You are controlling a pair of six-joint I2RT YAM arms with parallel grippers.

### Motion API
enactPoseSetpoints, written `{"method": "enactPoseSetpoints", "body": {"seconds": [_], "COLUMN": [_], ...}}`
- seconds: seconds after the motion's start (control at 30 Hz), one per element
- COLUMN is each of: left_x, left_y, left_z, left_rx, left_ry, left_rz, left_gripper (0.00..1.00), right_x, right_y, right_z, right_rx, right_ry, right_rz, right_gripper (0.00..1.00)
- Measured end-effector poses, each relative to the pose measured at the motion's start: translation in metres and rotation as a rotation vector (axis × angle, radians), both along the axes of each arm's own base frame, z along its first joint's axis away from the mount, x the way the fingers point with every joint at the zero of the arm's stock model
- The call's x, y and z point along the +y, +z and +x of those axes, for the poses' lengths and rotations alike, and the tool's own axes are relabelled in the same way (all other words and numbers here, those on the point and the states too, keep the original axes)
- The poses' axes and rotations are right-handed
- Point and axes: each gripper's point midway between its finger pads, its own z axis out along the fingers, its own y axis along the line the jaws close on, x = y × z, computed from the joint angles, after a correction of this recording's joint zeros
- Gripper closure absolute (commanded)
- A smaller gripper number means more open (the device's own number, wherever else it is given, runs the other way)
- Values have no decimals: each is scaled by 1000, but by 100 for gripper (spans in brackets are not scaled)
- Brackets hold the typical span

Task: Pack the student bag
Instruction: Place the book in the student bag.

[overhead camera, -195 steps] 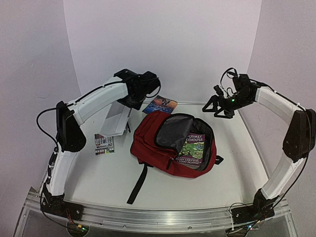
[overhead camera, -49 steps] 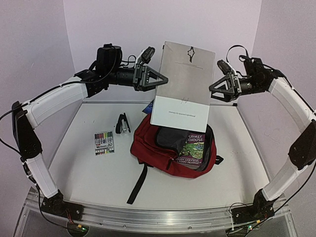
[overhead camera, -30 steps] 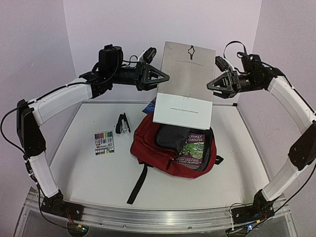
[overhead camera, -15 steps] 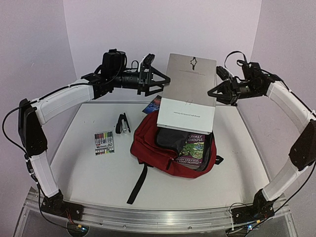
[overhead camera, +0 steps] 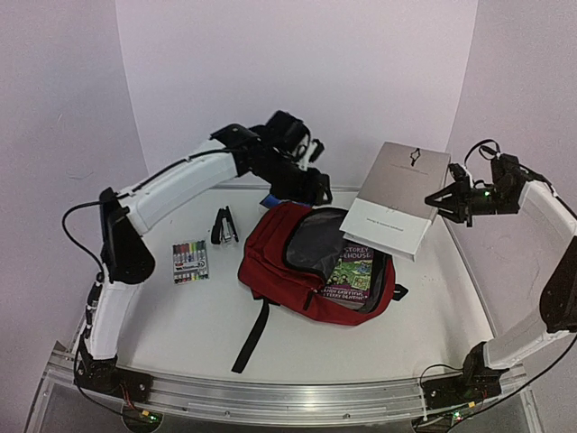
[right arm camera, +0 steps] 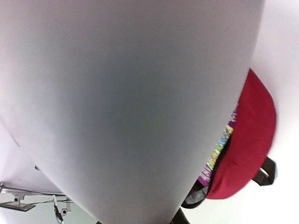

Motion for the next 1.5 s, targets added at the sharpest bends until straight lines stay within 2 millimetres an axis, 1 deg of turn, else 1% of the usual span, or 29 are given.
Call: {"method": "enactPoseSetpoints", "body": {"seconds": [0.1, 0.13, 0.23, 0.33, 0.43, 0.57, 0.63, 0.67, 0.73, 0.8, 0.87, 1.0, 1.03, 1.13, 1.23, 1.4, 1.5], "left_x": [-29, -35, -46, -51, -53, -52, -51, -50, -47, -45, -42, -41, -40, -35, -28, -22, -21], "left_y": [-45, -64, -103, -125, -139, -153, -161, -166, -175, -181, -184, -181, -181, -175, -161, -126, -112], "left_z": [-25, -36, -60, -71, -71, -60, -54, -53, -49, -47, -44, -41, -40, -37, -34, -28, -27], "left_rx": [16, 26, 34, 14, -16, -62, -76, -80, -86, -91, -90, -93, -94, -83, -76, -90, -103], "left_ry": [-60, -80, -124, -143, -133, -107, -94, -90, -84, -82, -71, -48, -46, -22, 4, 39, 53], "left_rz": [122, 172, 284, 356, 404, 455, 481, 493, 520, 540, 550, 547, 544, 530, 502, 432, 400], "left_gripper": [24, 24, 23, 24, 25, 29, 33, 36, 46, 61, 76, 98, 100, 100, 100, 100, 100], "right_x": [-4, -6, -11, -16, -21, -22, -22, -22, -22, -21, -19, -10, -6, 10, 20, 21, 21], "right_y": [-10, -14, -26, -42, -55, -64, -67, -68, -70, -72, -75, -83, -84, -87, -90, -104, -108], "right_z": [-9, -12, -21, -29, -34, -40, -42, -43, -43, -42, -42, -47, -48, -55, -56, -50, -49], "right_rx": [20, 28, 57, 109, 144, 171, 178, 180, 188, 196, 208, 233, 235, 247, 262, 311, 319], "right_ry": [-34, -46, -73, -93, -98, -93, -88, -86, -81, -74, -64, -29, -15, 38, 74, 80, 82], "right_rz": [-53, -75, -139, -192, -234, -259, -262, -261, -257, -251, -240, -219, -212, -188, -164, -154, -149], "right_gripper": [97, 97, 97, 97, 97, 97, 97, 97, 97, 97, 97, 97, 98, 98, 100, 99, 100]}}
